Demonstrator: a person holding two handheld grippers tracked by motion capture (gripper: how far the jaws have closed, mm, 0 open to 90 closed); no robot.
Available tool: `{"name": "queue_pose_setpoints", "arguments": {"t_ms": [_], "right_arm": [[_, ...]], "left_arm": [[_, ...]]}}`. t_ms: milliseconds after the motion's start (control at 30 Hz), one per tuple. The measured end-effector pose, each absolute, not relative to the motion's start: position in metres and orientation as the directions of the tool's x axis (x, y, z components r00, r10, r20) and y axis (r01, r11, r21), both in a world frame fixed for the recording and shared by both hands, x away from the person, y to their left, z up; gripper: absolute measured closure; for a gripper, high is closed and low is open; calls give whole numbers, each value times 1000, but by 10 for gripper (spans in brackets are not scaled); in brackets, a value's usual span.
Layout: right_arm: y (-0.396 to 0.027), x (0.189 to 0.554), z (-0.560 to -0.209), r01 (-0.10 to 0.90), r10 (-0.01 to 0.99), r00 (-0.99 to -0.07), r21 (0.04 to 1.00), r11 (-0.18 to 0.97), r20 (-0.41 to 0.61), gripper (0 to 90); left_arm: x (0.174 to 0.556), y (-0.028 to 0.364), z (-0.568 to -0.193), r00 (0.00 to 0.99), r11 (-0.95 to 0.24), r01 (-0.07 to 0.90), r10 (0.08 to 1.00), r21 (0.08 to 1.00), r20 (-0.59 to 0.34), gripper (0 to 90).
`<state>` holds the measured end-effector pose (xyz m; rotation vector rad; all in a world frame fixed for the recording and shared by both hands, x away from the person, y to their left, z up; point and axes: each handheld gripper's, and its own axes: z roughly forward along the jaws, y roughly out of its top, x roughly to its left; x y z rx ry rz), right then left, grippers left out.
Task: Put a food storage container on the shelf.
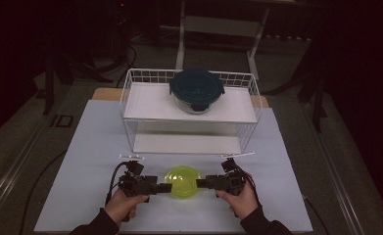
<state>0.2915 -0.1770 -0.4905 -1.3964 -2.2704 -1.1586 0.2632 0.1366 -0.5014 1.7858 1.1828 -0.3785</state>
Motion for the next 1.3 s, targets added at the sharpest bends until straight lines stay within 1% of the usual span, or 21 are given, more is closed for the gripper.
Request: {"name": "queue_pose_setpoints", "arguments": {"t_ms": [33,100,133,167,200,233,267,300,367,400,500,567,633,667,733,833,933,1100,1200,1300], "right_arm": [[-176,292,-492,843,644,-504,488,224,575,429],[-176,293,-494,852,642,-493,476,219,587,470],[-175,293,-495,854,640,-490,472,218,592,482],[-174,293,-495,859,644,-483,464,217,592,510],[-174,293,-495,859,644,-483,464,217,592,510],[-174,293,-496,862,649,-479,459,217,591,510],[-173,294,-498,872,649,-463,442,211,603,578],[-173,294,-499,875,648,-457,438,205,610,598],[-173,295,-500,882,648,-444,430,194,619,663],[-173,296,-500,883,646,-443,427,194,622,684],[-171,296,-499,886,643,-437,422,190,629,723],[-170,294,-497,883,651,-439,429,188,619,743],[-170,294,-497,884,648,-440,428,189,622,743],[-171,294,-497,884,639,-439,430,183,632,763],[-173,294,-497,880,627,-451,435,191,636,770],[-173,293,-497,883,627,-444,433,183,640,785],[-172,290,-496,886,622,-436,429,173,650,792],[-172,287,-494,880,628,-447,439,181,637,798],[-173,285,-493,876,629,-455,442,191,630,810],[-173,284,-493,876,629,-454,444,187,631,811]], "left_arm": [[264,136,-502,481,-103,847,563,521,-672,143],[265,135,-503,465,-100,857,575,506,-673,209],[266,136,-504,449,-91,865,578,493,-681,275],[267,137,-505,435,-78,874,568,480,-699,323],[267,137,-505,435,-78,874,568,480,-699,366],[267,137,-505,435,-78,874,568,480,-699,366],[269,140,-508,408,-54,886,563,460,-719,458],[270,140,-509,405,-57,889,565,455,-719,505],[270,141,-509,397,-54,892,568,449,-721,578],[271,140,-510,395,-57,895,559,442,-729,623],[272,140,-511,391,-58,899,552,434,-737,697],[271,140,-511,384,-50,901,553,431,-739,712],[271,140,-511,384,-50,901,553,431,-739,722],[271,142,-512,387,-57,903,540,426,-748,745],[271,141,-511,394,-70,903,531,424,-750,754],[271,139,-512,388,-72,907,521,414,-760,754],[270,136,-514,376,-53,908,541,415,-753,754],[269,137,-514,351,-24,916,529,400,-773,782],[268,136,-508,375,-33,903,547,428,-749,814],[268,135,-506,386,-44,898,553,437,-738,815]]}}
